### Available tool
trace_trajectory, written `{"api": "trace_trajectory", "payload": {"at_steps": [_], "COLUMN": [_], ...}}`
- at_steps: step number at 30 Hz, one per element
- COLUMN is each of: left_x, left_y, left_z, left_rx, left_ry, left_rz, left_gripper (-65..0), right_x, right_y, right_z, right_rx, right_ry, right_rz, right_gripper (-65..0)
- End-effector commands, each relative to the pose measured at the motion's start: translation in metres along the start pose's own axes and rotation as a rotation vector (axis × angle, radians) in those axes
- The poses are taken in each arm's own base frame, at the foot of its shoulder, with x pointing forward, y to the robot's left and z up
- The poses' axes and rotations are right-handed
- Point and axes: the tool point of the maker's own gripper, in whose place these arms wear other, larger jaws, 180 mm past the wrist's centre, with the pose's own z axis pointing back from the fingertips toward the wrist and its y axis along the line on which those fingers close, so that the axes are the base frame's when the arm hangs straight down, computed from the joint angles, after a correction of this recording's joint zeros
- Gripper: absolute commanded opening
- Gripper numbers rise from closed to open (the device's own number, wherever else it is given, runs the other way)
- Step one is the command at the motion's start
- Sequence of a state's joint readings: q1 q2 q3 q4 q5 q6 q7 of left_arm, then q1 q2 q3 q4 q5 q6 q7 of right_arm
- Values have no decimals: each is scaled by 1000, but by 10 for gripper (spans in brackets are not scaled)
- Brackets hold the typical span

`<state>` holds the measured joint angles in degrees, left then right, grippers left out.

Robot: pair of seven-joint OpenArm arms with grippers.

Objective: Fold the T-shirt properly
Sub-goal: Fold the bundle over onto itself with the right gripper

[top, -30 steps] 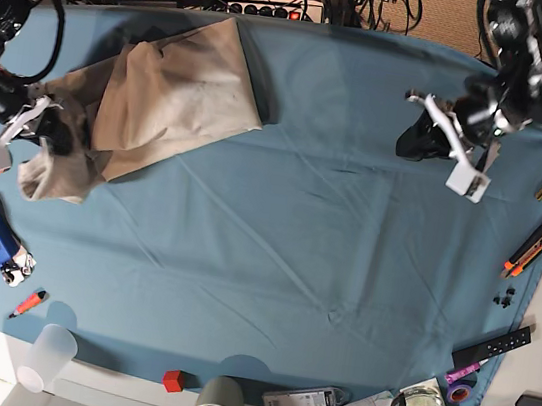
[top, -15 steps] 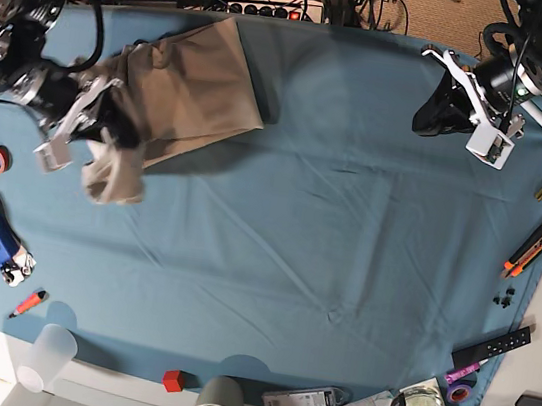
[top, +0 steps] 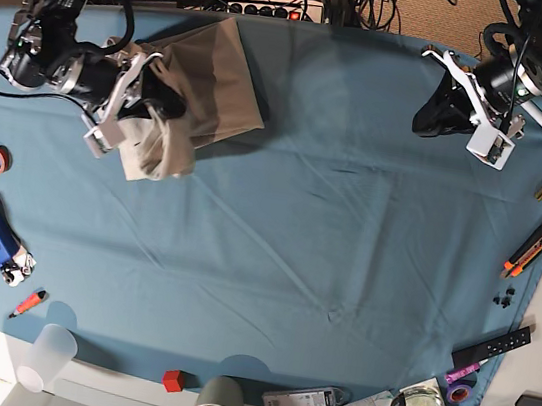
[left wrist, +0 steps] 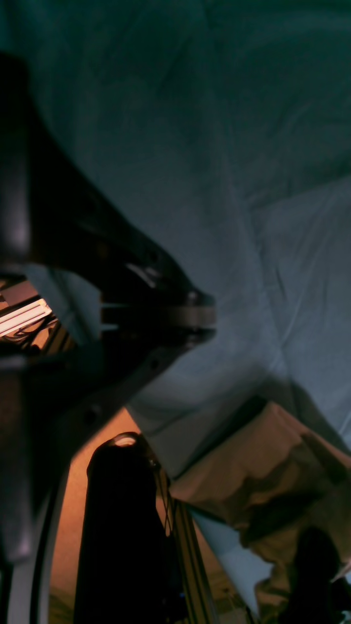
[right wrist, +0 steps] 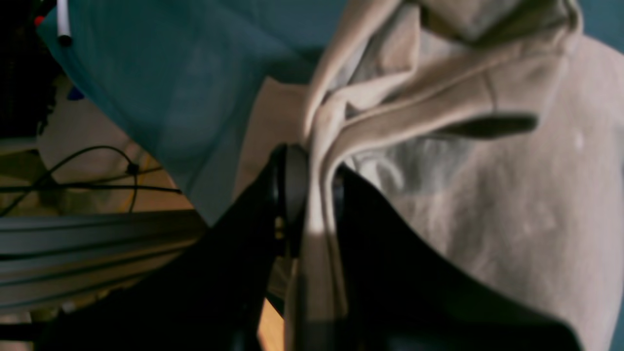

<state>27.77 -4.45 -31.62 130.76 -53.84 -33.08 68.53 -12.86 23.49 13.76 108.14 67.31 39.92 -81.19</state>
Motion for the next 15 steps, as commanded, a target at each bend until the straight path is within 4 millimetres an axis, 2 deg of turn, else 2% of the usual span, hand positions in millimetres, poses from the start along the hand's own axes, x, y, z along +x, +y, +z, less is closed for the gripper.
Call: {"api": "trace_trajectory", "payload": {"at_steps": [1, 3, 6, 8, 10, 15], "left_x": [10, 10, 10, 10, 10, 10], "left_y": [-5, -5, -5, -5, -5, -6], "left_z": [3, 3, 3, 3, 3, 2], "left_rx": [-14, -13, -13, -13, -13, -19], "left_ry": [-43, -42, -42, -42, -43, -42], "left_rz": [-14, -14, -14, -14, -14, -23], "left_gripper": [-650, -650, -650, -650, -650, -650], "right_x": [10, 8, 8, 8, 10, 34], "right_y": [3, 6, 7, 7, 8, 35], "right_z": [3, -1, -2, -2, -1, 7], "right_rx": [7, 19, 24, 23, 31, 114], "right_ry": [-28, -16, -13, -13, -20, -108], "right_rz": [30, 34, 35, 36, 35, 90], "right_gripper": [-650, -650, -506, -460, -460, -460]}}
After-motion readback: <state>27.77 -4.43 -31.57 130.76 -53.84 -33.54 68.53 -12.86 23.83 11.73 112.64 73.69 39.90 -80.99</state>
